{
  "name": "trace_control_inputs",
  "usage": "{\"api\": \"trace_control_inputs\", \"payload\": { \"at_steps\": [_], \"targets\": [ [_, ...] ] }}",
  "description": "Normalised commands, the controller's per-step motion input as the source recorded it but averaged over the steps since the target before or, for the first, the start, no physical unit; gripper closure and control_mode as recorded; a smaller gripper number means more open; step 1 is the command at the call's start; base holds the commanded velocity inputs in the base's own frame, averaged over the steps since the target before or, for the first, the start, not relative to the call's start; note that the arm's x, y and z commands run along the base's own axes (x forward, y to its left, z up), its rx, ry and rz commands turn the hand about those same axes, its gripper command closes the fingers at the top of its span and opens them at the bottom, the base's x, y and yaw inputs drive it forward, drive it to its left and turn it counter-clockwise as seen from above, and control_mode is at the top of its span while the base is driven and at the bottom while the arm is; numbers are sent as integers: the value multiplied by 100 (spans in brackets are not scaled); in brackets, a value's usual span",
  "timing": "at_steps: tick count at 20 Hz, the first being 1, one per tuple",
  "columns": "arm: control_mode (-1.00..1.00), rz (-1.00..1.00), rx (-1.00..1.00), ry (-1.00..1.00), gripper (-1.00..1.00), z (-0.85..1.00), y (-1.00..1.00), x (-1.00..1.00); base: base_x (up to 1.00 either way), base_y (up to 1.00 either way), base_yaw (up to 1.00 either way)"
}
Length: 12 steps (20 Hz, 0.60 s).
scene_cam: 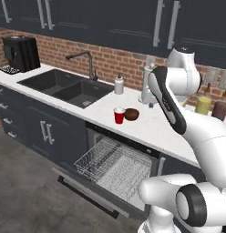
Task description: Pick up the cup and bowl from the counter, place them in the dishwasher, and close the dishwasher door.
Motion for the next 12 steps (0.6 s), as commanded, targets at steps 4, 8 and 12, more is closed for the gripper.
{"api": "trace_control_inputs", "payload": {
  "at_steps": [4, 8, 12],
  "targets": [
    [100, 0, 0, 0, -100, 0, 0, 0, 0, 0, 56],
    [100, 0, 0, 0, -100, 0, 0, 0, 0, -8, 51],
    [100, 0, 0, 0, -100, 0, 0, 0, 0, -20, 42]
  ]
}}
